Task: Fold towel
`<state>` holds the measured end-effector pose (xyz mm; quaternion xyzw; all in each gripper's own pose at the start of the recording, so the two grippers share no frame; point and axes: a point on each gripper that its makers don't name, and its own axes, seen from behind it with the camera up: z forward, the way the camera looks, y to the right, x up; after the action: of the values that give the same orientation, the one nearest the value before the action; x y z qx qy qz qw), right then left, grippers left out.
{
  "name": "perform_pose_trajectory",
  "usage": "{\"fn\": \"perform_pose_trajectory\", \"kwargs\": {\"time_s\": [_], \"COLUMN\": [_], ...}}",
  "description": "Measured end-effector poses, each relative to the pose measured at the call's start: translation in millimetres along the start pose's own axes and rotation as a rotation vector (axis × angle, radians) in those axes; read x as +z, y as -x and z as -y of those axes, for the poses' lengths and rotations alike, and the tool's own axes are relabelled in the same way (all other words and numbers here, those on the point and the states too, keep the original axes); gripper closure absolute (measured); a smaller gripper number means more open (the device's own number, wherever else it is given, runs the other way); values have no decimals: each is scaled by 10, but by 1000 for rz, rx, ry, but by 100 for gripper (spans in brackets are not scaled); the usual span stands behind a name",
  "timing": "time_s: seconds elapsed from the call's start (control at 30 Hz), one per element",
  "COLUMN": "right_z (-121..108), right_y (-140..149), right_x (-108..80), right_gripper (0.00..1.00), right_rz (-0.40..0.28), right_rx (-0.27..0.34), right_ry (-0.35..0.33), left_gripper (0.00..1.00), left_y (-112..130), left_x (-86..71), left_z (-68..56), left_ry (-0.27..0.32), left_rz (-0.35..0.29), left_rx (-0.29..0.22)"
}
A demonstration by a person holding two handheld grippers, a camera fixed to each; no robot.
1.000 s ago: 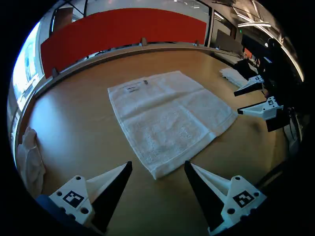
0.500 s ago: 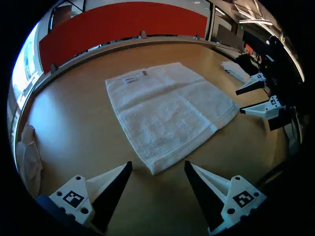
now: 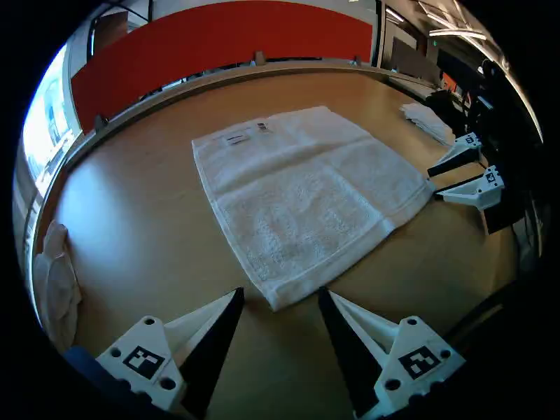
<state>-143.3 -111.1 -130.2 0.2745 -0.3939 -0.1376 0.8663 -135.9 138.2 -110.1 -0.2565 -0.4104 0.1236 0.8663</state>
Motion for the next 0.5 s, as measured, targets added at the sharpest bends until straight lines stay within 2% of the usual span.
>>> {"fn": "perform_pose_trajectory", "kwargs": {"time_s": [0.2, 0.5], "right_z": [-3, 44], "right_y": [-6, -18], "right_x": [4, 1], "right_gripper": [42, 55], "right_rz": [1, 2], "right_rx": [13, 26], "right_ry": [-4, -16], "left_gripper": [34, 45], "left_y": [-7, -1], "left_x": [6, 8], "left_z": [-33, -11], "left_ry": [-1, -11], "left_rz": [11, 24], "left_rx": [-6, -18]}}
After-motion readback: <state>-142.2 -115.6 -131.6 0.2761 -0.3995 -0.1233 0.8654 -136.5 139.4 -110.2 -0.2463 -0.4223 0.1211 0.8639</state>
